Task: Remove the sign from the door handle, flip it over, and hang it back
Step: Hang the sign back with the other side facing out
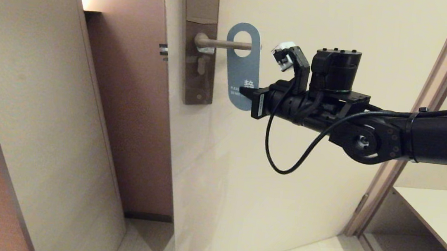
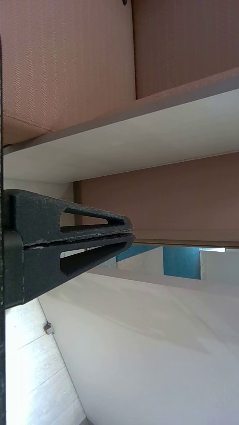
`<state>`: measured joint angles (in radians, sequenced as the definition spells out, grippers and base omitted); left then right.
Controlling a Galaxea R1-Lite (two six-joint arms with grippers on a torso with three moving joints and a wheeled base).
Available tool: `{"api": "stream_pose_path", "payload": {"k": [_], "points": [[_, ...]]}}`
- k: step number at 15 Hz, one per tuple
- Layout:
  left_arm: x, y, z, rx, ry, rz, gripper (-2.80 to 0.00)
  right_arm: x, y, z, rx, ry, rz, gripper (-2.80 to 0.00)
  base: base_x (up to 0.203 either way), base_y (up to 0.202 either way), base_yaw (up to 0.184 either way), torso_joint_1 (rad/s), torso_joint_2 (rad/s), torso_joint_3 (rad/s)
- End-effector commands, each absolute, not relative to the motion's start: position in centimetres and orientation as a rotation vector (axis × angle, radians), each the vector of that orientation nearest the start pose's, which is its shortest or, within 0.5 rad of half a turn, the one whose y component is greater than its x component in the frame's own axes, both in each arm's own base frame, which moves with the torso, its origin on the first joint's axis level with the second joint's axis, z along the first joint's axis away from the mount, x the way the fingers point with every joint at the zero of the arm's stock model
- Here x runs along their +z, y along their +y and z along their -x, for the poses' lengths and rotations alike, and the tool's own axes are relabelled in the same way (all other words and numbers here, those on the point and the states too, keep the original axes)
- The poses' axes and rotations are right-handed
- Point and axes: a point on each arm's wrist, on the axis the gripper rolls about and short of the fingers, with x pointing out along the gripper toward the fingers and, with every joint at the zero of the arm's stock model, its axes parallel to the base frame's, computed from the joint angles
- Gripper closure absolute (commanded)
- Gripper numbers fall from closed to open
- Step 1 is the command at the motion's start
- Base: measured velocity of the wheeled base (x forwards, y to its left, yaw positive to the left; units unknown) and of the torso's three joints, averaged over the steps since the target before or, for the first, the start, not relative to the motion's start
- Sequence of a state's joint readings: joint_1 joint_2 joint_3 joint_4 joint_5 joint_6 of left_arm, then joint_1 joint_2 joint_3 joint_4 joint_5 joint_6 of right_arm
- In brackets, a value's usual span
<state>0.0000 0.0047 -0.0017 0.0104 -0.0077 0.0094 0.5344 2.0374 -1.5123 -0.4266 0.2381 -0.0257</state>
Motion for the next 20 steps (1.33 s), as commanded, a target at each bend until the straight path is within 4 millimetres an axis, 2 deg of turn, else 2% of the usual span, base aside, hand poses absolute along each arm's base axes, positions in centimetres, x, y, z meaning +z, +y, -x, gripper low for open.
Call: {"api": "stream_pose_path", "payload": {"k": [1,10,16,17,20], "points": [[7.5,0.0,2.3,-0.008,0.011,-0.009,0.0,23.8,22.5,-35.9,0.78,0.083,0.04,0.0,0.0,0.0,0.0,0.0,0.0,0.0],[7.5,0.0,2.3,-0.008,0.011,-0.009,0.0,23.2,23.7,-35.2,0.801,0.1,0.045,0.0,0.0,0.0,0.0,0.0,0.0,0.0],[7.5,0.0,2.3,-0.008,0.011,-0.009,0.0,22.1,23.7,-35.0,0.806,0.123,0.049,-0.06,0.0,0.0,0.0,0.0,0.0,0.0],[7.5,0.0,2.3,-0.008,0.011,-0.009,0.0,22.0,23.7,-34.9,0.806,0.124,0.049,-2.8,0.0,0.0,0.0,0.0,0.0,0.0],[7.5,0.0,2.3,-0.008,0.011,-0.009,0.0,22.0,24.0,-34.7,0.815,0.124,0.051,-2.8,0.0,0.0,0.0,0.0,0.0,0.0]]}}
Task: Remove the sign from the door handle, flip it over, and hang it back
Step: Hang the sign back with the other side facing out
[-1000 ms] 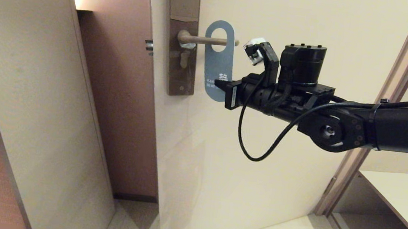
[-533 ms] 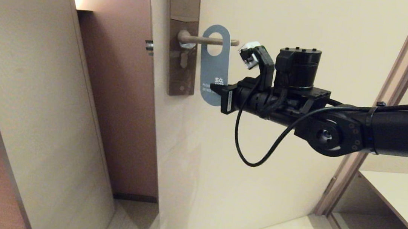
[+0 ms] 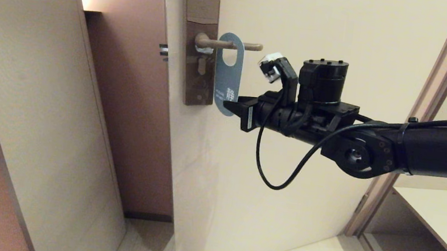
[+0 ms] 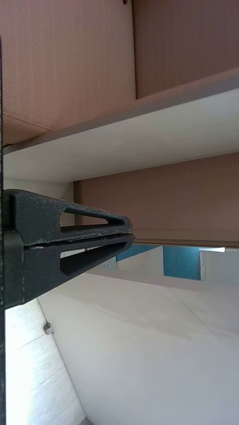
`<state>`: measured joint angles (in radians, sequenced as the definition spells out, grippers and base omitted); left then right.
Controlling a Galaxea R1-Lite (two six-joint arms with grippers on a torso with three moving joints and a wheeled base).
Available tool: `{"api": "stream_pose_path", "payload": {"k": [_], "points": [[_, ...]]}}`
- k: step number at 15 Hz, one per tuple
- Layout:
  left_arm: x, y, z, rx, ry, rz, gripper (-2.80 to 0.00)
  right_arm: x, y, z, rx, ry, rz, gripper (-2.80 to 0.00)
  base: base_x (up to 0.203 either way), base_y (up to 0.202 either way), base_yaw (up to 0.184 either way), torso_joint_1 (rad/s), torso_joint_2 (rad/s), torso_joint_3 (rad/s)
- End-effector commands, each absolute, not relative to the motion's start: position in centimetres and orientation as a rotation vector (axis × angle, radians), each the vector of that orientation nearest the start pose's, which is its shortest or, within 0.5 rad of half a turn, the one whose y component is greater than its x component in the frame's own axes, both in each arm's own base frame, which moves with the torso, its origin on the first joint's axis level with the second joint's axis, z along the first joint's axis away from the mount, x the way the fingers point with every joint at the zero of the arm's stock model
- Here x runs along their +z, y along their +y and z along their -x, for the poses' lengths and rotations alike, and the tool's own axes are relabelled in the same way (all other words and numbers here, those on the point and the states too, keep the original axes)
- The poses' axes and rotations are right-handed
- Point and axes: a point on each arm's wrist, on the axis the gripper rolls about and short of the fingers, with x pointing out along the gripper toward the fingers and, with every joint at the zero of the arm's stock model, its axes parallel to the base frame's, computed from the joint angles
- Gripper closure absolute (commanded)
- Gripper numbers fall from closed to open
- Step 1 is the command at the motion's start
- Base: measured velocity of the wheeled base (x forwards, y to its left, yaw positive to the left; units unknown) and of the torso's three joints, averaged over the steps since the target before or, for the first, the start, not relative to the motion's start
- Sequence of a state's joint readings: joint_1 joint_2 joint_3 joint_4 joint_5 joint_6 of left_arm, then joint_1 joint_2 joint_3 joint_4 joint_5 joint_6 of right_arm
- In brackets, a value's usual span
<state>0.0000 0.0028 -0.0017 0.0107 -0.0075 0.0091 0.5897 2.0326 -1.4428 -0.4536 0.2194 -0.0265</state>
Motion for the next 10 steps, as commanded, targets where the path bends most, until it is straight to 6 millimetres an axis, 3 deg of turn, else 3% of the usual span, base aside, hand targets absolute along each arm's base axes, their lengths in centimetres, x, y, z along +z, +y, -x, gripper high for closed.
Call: {"api": "stream_pose_path", "payload": {"k": [1,10], "points": [[7.5,0.0,2.3,-0.008,0.011,-0.009,0.0,22.1,24.2,-34.5,0.822,0.123,0.052,-2.8,0.0,0.0,0.0,0.0,0.0,0.0],[7.5,0.0,2.3,-0.008,0.011,-0.009,0.0,23.1,23.0,-32.5,0.826,0.126,0.051,-2.8,0.0,0.0,0.0,0.0,0.0,0.0]]}}
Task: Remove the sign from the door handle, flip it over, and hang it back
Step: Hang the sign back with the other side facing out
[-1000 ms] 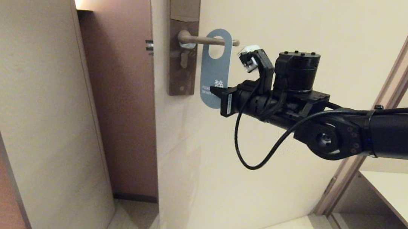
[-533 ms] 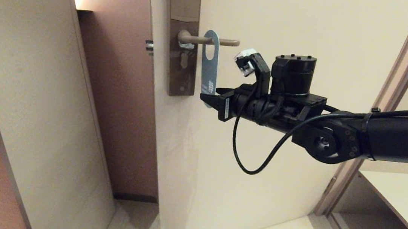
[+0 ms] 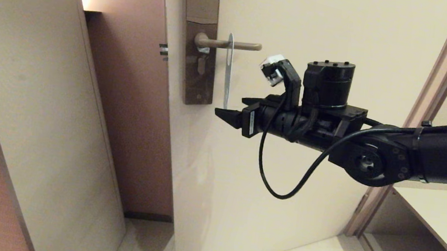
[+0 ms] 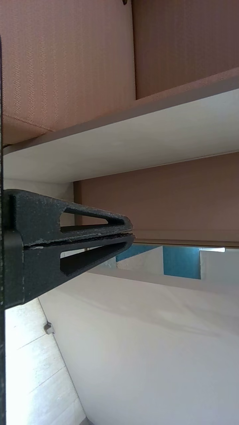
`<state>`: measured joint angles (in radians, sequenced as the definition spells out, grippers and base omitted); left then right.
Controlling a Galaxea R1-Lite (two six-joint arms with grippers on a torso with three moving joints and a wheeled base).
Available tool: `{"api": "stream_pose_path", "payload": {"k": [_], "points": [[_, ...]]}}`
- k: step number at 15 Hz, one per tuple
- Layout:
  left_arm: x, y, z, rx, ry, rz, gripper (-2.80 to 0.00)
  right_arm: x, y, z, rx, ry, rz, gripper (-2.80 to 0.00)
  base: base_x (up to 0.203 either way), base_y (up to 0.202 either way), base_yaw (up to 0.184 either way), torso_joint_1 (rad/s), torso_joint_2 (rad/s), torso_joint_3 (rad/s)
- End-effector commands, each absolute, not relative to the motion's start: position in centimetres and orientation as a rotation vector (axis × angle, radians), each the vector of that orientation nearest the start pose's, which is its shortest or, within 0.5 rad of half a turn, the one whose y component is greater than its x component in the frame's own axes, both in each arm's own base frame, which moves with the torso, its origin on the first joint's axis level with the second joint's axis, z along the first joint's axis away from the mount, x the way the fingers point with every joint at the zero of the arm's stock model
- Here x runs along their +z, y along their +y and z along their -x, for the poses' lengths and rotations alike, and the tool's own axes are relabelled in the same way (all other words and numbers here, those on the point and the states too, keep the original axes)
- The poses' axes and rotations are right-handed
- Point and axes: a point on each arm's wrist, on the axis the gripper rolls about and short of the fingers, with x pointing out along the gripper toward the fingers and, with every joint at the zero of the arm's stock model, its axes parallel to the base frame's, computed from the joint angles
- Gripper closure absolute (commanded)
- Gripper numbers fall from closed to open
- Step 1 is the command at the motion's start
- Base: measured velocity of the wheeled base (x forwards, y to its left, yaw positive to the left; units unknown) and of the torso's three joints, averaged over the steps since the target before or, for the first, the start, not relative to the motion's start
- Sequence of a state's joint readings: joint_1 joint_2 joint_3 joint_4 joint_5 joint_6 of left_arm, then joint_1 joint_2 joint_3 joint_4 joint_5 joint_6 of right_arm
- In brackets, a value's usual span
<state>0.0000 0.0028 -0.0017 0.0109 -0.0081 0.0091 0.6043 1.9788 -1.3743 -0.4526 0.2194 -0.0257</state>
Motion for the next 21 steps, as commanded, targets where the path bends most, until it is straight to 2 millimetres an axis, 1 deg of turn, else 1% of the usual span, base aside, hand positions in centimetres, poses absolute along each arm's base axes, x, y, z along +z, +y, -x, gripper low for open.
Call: {"api": "stream_pose_path", "payload": {"k": [1,4,7,11,14,17,18,21], "points": [[7.5,0.0,2.3,-0.008,0.011,-0.009,0.0,23.3,22.7,-32.2,0.825,0.126,0.051,-2.8,0.0,0.0,0.0,0.0,0.0,0.0],[7.5,0.0,2.3,-0.008,0.011,-0.009,0.0,23.6,22.0,-31.8,0.814,0.123,0.05,-2.8,0.0,0.0,0.0,0.0,0.0,0.0],[7.5,0.0,2.3,-0.008,0.011,-0.009,0.0,24.0,21.9,-32.0,0.808,0.108,0.048,-2.8,0.0,0.0,0.0,0.0,0.0,0.0],[7.5,0.0,2.3,-0.008,0.011,-0.009,0.0,24.3,22.2,-32.4,0.808,0.087,0.046,-2.8,0.0,0.0,0.0,0.0,0.0,0.0],[7.5,0.0,2.3,-0.008,0.011,-0.009,0.0,24.5,22.8,-33.4,0.768,0.047,0.038,-2.8,0.0,0.0,0.0,0.0,0.0,0.0],[7.5,0.0,2.3,-0.008,0.011,-0.009,0.0,24.5,22.8,-33.4,0.761,0.044,0.038,-2.8,0.0,0.0,0.0,0.0,0.0,0.0],[7.5,0.0,2.3,-0.008,0.011,-0.009,0.0,24.5,22.8,-33.5,0.76,0.042,0.037,0.0,0.0,0.0,0.0,0.0,0.0,0.0],[7.5,0.0,2.3,-0.008,0.011,-0.009,0.0,24.4,22.9,-33.6,0.748,0.046,0.039,0.0,0.0,0.0,0.0,0.0,0.0,0.0]]}}
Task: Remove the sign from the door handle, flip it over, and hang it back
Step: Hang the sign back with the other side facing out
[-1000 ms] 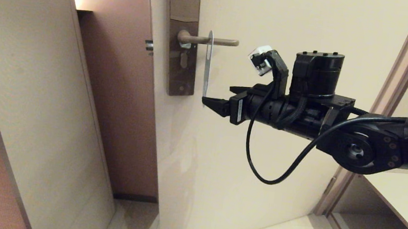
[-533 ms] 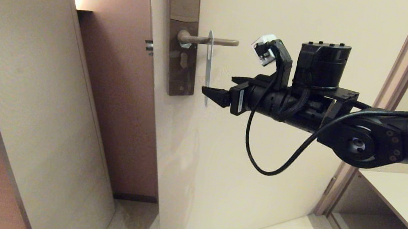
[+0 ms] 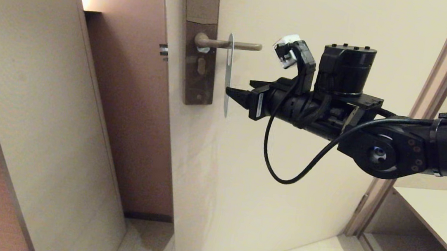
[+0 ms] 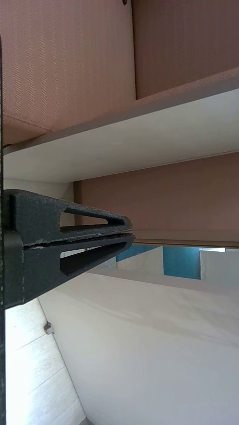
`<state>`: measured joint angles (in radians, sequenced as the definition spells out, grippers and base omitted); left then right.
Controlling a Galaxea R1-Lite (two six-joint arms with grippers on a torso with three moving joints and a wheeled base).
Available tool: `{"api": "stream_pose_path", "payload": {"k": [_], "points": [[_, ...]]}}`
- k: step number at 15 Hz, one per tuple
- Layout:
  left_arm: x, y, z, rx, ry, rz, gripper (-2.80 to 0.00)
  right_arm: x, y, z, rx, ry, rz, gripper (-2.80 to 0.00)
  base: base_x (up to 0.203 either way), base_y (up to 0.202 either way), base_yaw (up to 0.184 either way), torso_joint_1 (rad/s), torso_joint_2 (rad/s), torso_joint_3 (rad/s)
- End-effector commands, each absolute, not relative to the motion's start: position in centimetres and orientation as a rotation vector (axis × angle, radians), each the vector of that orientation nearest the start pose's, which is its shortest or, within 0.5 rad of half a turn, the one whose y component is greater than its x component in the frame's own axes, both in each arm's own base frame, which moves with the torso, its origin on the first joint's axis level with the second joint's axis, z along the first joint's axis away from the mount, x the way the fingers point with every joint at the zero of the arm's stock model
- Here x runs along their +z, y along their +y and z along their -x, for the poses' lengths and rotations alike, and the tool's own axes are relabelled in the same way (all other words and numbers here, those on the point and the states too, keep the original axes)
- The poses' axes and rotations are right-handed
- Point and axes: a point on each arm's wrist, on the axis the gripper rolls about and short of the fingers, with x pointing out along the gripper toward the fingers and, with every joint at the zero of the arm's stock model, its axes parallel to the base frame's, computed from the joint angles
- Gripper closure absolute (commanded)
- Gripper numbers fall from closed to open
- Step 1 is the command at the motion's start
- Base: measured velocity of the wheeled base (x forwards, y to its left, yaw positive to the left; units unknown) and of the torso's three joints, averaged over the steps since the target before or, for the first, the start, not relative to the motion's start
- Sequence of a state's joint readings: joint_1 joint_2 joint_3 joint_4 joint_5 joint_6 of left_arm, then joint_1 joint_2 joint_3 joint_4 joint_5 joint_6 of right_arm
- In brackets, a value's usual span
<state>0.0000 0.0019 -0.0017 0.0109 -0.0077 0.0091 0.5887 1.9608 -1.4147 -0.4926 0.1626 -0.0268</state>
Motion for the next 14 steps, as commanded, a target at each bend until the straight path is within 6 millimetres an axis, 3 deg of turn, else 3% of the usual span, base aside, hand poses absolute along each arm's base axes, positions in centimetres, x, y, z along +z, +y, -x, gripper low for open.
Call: {"api": "stream_pose_path", "payload": {"k": [1,14], "points": [[7.48,-0.02,2.28,-0.008,0.011,-0.009,0.0,24.37,22.83,-33.56,0.741,0.047,0.039,0.0,0.0,0.0,0.0,0.0,0.0,0.0],[7.48,-0.02,2.28,-0.008,0.011,-0.009,0.0,23.99,22.73,-33.75,0.734,0.056,0.041,0.0,0.0,0.0,0.0,0.0,0.0,0.0]]}}
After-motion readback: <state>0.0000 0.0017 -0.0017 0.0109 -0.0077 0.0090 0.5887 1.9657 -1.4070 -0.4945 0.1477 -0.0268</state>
